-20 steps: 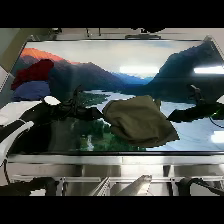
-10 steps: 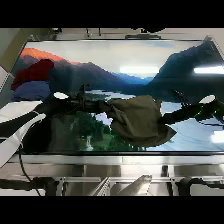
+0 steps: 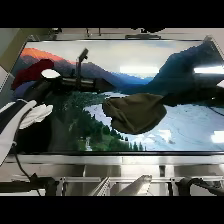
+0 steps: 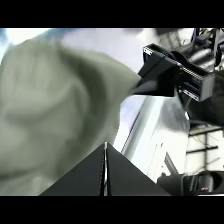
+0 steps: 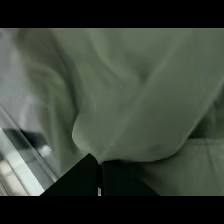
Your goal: Fold the shirts.
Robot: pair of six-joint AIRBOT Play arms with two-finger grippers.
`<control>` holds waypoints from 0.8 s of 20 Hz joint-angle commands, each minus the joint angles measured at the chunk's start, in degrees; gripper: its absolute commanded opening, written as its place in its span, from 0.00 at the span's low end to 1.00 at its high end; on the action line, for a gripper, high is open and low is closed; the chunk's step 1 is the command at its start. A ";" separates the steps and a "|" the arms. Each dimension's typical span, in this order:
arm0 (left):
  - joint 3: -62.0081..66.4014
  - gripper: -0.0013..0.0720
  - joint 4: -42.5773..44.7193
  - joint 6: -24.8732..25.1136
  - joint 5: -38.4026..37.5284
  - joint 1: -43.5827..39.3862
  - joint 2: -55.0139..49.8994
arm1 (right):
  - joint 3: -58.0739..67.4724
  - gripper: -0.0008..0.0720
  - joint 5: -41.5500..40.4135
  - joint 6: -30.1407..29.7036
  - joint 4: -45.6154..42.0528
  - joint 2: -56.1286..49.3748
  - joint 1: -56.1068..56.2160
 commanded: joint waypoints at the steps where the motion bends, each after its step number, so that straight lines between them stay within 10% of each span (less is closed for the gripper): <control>1: 2.05 0.03 5.01 -3.37 -0.68 1.57 5.88 | 3.10 0.03 -1.07 0.63 2.82 8.72 -0.13; 4: -4.48 0.18 12.52 -7.48 -0.20 2.91 7.26 | 2.67 0.03 -1.42 6.95 -5.88 8.92 -0.07; 6: -10.75 1.00 12.31 -9.66 3.45 4.44 6.75 | 1.36 0.03 -0.61 7.87 -7.58 8.09 -0.09; 16: -8.11 0.90 7.67 -9.09 6.19 1.18 -13.99 | 0.87 0.03 -0.42 10.25 -7.52 7.85 -0.07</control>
